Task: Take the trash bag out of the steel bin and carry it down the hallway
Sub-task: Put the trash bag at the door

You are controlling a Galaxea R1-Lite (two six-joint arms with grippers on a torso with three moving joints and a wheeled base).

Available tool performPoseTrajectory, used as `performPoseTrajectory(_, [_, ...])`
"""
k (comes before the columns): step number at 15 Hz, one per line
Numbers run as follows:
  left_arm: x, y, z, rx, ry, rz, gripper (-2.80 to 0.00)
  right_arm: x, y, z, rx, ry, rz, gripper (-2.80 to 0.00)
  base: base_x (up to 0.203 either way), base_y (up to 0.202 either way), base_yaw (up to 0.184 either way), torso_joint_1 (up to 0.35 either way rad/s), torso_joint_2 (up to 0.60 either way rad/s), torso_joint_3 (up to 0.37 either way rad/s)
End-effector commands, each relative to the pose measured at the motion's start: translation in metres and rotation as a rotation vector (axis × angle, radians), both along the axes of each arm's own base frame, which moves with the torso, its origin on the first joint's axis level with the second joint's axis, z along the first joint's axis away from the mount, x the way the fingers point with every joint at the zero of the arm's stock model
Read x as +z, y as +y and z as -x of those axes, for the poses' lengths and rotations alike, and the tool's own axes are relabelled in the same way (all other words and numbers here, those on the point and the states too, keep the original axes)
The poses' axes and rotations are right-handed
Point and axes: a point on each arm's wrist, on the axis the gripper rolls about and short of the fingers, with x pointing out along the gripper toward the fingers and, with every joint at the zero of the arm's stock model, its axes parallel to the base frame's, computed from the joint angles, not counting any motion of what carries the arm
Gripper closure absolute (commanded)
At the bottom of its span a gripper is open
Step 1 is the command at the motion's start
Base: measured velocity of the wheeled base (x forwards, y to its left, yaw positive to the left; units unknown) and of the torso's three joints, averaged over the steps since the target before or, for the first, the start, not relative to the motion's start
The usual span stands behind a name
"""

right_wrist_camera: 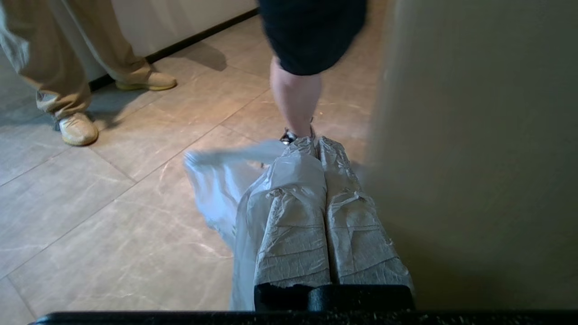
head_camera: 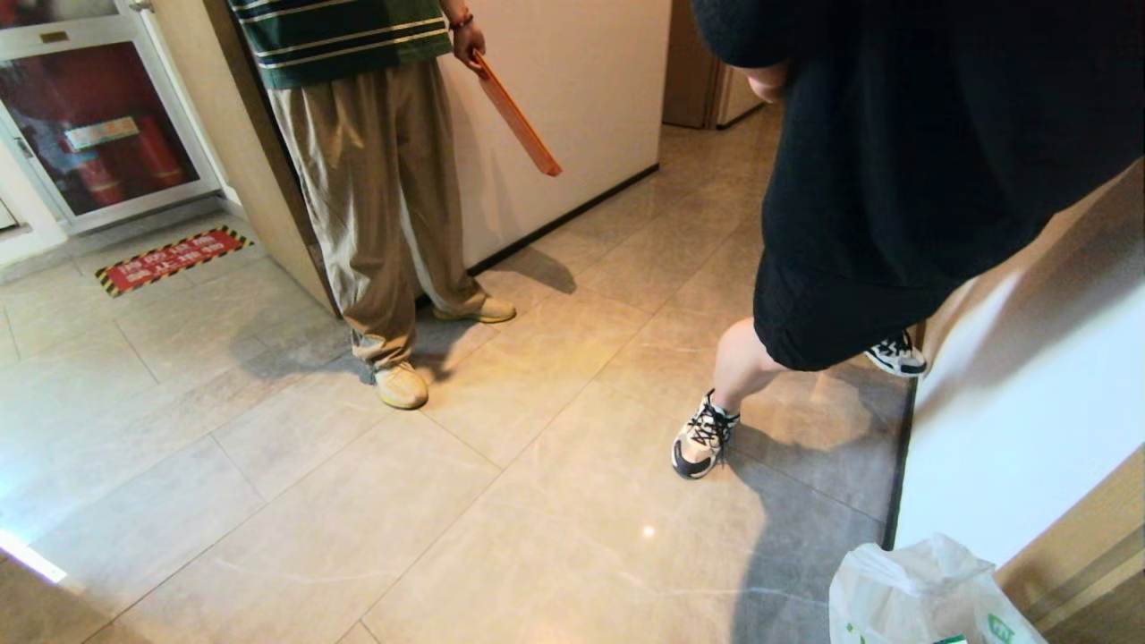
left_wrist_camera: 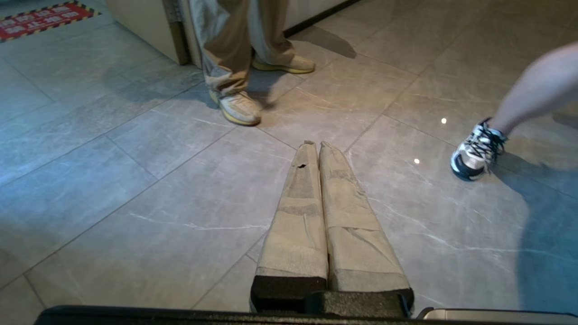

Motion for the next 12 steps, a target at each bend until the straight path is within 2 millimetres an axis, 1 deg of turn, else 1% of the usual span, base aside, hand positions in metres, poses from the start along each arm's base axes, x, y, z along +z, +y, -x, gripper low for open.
performPoseTrajectory(1, [0.0001, 0.0000, 0.0000, 0.001, -0.001, 0.001, 0.00, -0.0085, 0.0000, -0.0023, 0.000, 0.028, 0.000, 0.00, 0.001, 0.174, 0.001, 0.000, 0.00, 0.002])
performPoseTrajectory(5, [0.0001, 0.0000, 0.0000, 0.001, -0.001, 0.001, 0.00, -0.0085, 0.0000, -0.0023, 0.000, 0.028, 0.000, 0.00, 0.000, 0.193, 0.000, 0.003, 0.00, 0.001])
performPoseTrajectory(7, [0.0004, 0.0001, 0.0000, 0.003, -0.004, 0.003, 0.00, -0.0085, 0.0000, -0.0023, 0.000, 0.028, 0.000, 0.00, 0.000, 0.135, 0.004, 0.005, 0.00, 0.006])
performPoseTrajectory(8, [0.0004, 0.0001, 0.0000, 0.003, -0.004, 0.003, 0.00, -0.0085, 0.0000, -0.0023, 0.000, 0.028, 0.000, 0.00, 0.000, 0.061, 0.003, 0.002, 0.00, 0.003])
performPoseTrajectory(12, [0.0004, 0.0001, 0.0000, 0.003, -0.004, 0.007, 0.00, -0.0085, 0.0000, -0.0023, 0.000, 0.028, 0.000, 0.00, 0.000, 0.000, 0.000, 0.000, 0.00, 0.000])
